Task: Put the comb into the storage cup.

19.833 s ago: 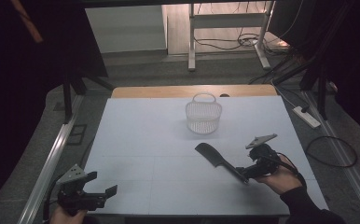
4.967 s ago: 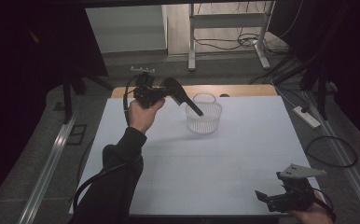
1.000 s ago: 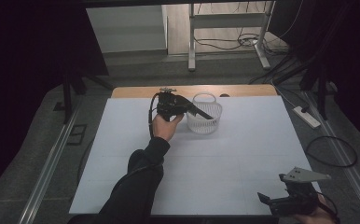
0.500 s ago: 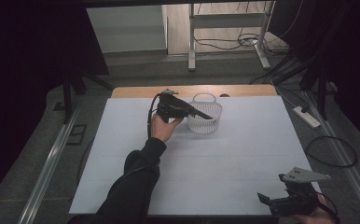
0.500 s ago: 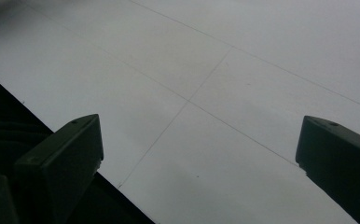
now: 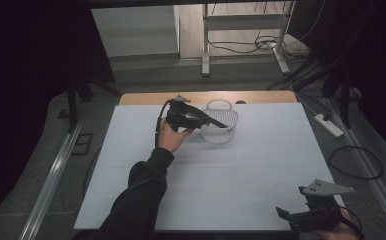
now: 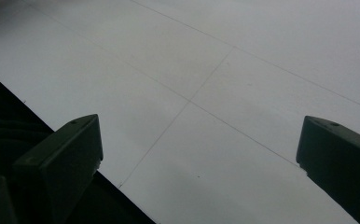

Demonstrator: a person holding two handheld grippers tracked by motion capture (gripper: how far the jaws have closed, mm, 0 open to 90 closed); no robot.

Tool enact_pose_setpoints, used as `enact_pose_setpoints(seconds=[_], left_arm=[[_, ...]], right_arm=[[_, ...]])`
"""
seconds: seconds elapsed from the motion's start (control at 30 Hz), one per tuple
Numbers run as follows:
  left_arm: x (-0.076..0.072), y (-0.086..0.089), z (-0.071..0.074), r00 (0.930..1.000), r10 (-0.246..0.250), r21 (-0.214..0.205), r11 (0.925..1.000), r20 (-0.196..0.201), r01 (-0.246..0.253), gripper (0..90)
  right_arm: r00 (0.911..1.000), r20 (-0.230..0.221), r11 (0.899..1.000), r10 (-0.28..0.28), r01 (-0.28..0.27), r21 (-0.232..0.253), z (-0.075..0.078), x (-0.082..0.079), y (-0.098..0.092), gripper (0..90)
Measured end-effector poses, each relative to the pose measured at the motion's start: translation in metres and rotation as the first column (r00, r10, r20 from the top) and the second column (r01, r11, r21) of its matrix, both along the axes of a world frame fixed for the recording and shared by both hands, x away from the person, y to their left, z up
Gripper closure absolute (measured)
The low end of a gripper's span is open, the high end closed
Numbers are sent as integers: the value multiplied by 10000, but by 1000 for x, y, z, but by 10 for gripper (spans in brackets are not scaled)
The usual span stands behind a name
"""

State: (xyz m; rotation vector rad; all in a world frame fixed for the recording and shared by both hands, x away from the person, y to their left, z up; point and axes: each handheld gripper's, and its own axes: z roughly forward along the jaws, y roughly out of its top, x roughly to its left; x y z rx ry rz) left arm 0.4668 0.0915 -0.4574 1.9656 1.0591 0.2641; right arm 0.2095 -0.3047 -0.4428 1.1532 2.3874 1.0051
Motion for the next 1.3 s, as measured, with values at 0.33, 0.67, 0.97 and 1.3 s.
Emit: enact_pose_setpoints(seconds=[0.33, 0.67, 0.97, 1.3], left_arm=[[-3, 6, 4, 9996, -282, -1, 9996, -10, 282, 16], [-10, 14, 6, 9983, -514, 392, 9980, 259, 503, 16], [-15, 19, 8, 9974, -623, 482, 9970, 364, 606, 0], [-21, 25, 9, 9964, -767, 486, 9960, 354, 749, 0]], right_arm=[[10000, 9, 10000, 12, -12, -11, 0, 0, 0, 10], [10000, 9, 10000, 16, -16, -62, 0, 0, 1, 10], [10000, 23, 9999, 19, -19, -102, 0, 0, 1, 10], [10000, 34, 9999, 23, -22, -136, 0, 0, 1, 10]])
